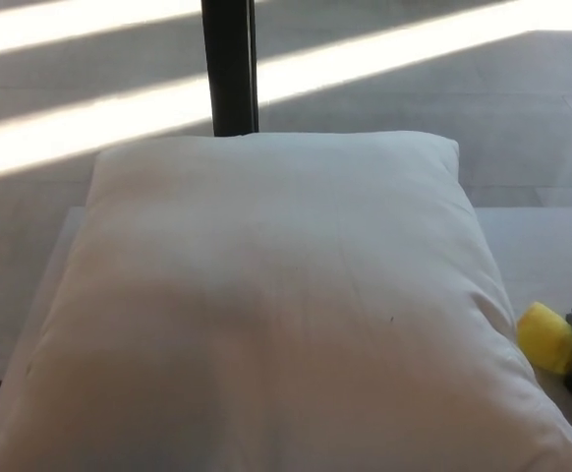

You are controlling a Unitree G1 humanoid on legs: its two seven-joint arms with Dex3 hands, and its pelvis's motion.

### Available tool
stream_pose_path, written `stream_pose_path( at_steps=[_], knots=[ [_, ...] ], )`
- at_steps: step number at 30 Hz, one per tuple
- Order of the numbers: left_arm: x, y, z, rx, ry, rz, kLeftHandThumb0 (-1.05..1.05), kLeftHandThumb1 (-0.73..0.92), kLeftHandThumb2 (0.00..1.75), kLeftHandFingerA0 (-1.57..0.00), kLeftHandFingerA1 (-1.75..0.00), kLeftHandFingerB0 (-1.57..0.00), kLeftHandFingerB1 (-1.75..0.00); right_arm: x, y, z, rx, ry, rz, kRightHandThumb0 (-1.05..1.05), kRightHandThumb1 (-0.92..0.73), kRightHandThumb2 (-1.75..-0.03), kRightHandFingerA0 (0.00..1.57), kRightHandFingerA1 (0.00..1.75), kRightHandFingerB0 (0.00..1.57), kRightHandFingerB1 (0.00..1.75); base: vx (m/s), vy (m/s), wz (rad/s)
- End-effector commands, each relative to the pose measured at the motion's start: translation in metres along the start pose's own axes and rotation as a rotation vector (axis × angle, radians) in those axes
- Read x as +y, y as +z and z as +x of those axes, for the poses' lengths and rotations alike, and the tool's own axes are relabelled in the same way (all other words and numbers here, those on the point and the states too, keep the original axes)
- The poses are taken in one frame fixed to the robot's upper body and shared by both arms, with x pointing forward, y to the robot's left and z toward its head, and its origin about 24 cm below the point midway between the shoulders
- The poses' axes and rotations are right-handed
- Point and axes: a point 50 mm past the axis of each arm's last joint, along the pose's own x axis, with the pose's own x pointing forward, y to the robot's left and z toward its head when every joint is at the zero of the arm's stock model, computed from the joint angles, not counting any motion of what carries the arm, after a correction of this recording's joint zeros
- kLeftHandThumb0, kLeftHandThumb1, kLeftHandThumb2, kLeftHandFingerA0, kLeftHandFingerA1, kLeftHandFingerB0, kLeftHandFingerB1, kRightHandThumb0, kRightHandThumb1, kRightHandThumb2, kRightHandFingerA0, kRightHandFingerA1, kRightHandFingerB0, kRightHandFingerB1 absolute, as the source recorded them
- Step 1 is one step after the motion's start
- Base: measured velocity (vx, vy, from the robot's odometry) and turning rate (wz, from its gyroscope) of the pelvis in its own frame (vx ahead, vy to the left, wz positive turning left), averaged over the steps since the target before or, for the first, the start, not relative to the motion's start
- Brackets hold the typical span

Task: A hammer is kept on the right hand side and a pillow is kept on the left hand side on the desk infront of the robot and the robot uses its right hand to pick up the hammer and makes a downward swinging motion to hit the pillow

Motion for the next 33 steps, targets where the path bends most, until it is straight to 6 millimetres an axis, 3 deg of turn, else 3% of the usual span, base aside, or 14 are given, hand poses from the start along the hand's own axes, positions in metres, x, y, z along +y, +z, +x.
stream_pose_path(
  at_steps=[1, 7, 8, 10, 11, 14, 19, 21, 22, 24, 27, 29, 30, 33],
  knots=[
    [0.004, -0.001, -0.002, -0.011, 0.005, 0.013, -0.64, 0.73, 0.62, -0.69, -0.58, -0.58, -0.49, 0.055, -0.01, -0.02, 0.009, 0.128, -0.072, -0.28, -0.7, -0.63, 0.74, 1.47, 0.68, 0.58, 0.0, 0.0, 0.0],
    [0.006, -0.003, -0.003, 0.0, 0.013, 0.01, -0.62, 0.74, 0.62, -0.71, -0.57, -0.6, -0.49, 0.051, -0.013, -0.018, 0.01, 0.104, -0.076, -0.33, -0.77, -0.66, 0.71, 1.56, 0.65, 0.61, 0.0, 0.0, 0.0],
    [0.006, -0.003, -0.003, 0.003, 0.021, 0.015, -0.61, 0.74, 0.62, -0.72, -0.57, -0.61, -0.49, 0.048, -0.014, -0.017, 0.023, 0.077, -0.086, -0.38, -0.86, -0.68, 0.73, 1.36, 0.65, 0.63, 0.0, 0.0, 0.0],
    [0.006, -0.002, -0.003, 0.002, 0.021, 0.016, -0.61, 0.74, 0.62, -0.72, -0.57, -0.61, -0.49, 0.048, -0.014, -0.017, 0.026, 0.073, -0.086, -0.38, -0.86, -0.68, 0.73, 1.36, 0.65, 0.63, 0.0, 0.0, 0.0],
    [0.006, -0.003, -0.003, 0.0, 0.011, 0.01, -0.62, 0.74, 0.62, -0.71, -0.58, -0.59, -0.49, 0.045, -0.015, -0.017, 0.022, 0.042, -0.034, -0.38, -0.87, -0.71, 0.75, 1.53, 0.47, 0.59, 0.0, 0.0, 0.0],
    [0.007, -0.004, -0.003, 0.005, 0.015, 0.01, -0.61, 0.74, 0.62, -0.72, -0.58, -0.61, -0.5, 0.039, -0.019, -0.018, -0.029, -0.012, -0.007, -0.37, -0.89, -0.66, 0.79, 1.57, 0.74, 0.99, 0.0, 0.0, 0.0],
    [0.008, -0.002, -0.003, 0.006, 0.016, 0.011, -0.6, 0.74, 0.62, -0.7, -0.57, -0.59, -0.49, 0.034, -0.022, -0.018, -0.076, -0.051, -0.021, -0.37, -0.85, -0.72, 0.79, 1.59, 0.79, 0.92, 0.0, 0.0, 0.0],
    [0.008, -0.002, -0.003, 0.007, 0.016, 0.019, -0.59, 0.75, 0.62, -0.7, -0.57, -0.59, -0.49, 0.032, -0.026, -0.018, -0.078, -0.056, 0.014, -0.35, -0.83, -0.7, 0.81, 1.67, 0.73, 1.2, 0.0, 0.0, 0.0],
    [0.008, -0.002, -0.003, 0.008, 0.014, 0.015, -0.59, 0.74, 0.62, -0.69, -0.56, -0.59, -0.49, 0.029, -0.029, -0.018, -0.076, -0.032, 0.032, -0.34, -0.82, -0.71, 0.81, 1.45, 0.79, 0.92, 0.0, 0.0, 0.0],
    [0.008, -0.003, -0.004, 0.004, 0.011, 0.011, -0.59, 0.74, 0.62, -0.69, -0.57, -0.59, -0.49, 0.028, -0.032, -0.018, -0.066, -0.039, 0.071, -0.33, -0.8, -0.71, 0.82, 1.51, 0.82, 1.04, 0.0, 0.0, 0.0],
    [0.01, -0.005, -0.005, 0.01, 0.016, 0.016, -0.6, 0.74, 0.62, -0.68, -0.57, -0.58, -0.49, 0.027, -0.037, -0.018, -0.009, -0.045, 0.233, -0.33, -0.75, -0.65, 0.86, 1.35, 0.79, 0.63, 0.0, 0.0, 0.0],
    [0.011, -0.007, -0.006, 0.015, 0.023, 0.021, -0.6, 0.75, 0.62, -0.7, -0.58, -0.59, -0.49, 0.02, -0.041, -0.016, 0.032, -0.046, 0.474, -0.29, -0.73, -0.72, 0.87, 1.36, 0.81, 0.79, 0.0, 0.0, 0.0],
    [0.011, -0.007, -0.006, 0.012, 0.016, 0.005, -0.59, 0.75, 0.62, -0.69, -0.59, -0.57, -0.5, 0.014, -0.047, -0.013, 0.106, -0.04, 0.677, -0.32, -0.72, -0.66, 0.77, 1.62, 0.71, 1.31, 0.0, 0.0, 0.0],
    [0.012, -0.007, -0.007, 0.013, 0.026, 0.017, -0.61, 0.75, 0.62, -0.71, -0.59, -0.62, -0.5, 0.007, -0.053, -0.012, 0.14, -0.053, 0.858, -0.21, -0.57, -1.02, 0.95, 1.75, 0.73, 1.45, 0.0, 0.0, 0.0]
  ],
)
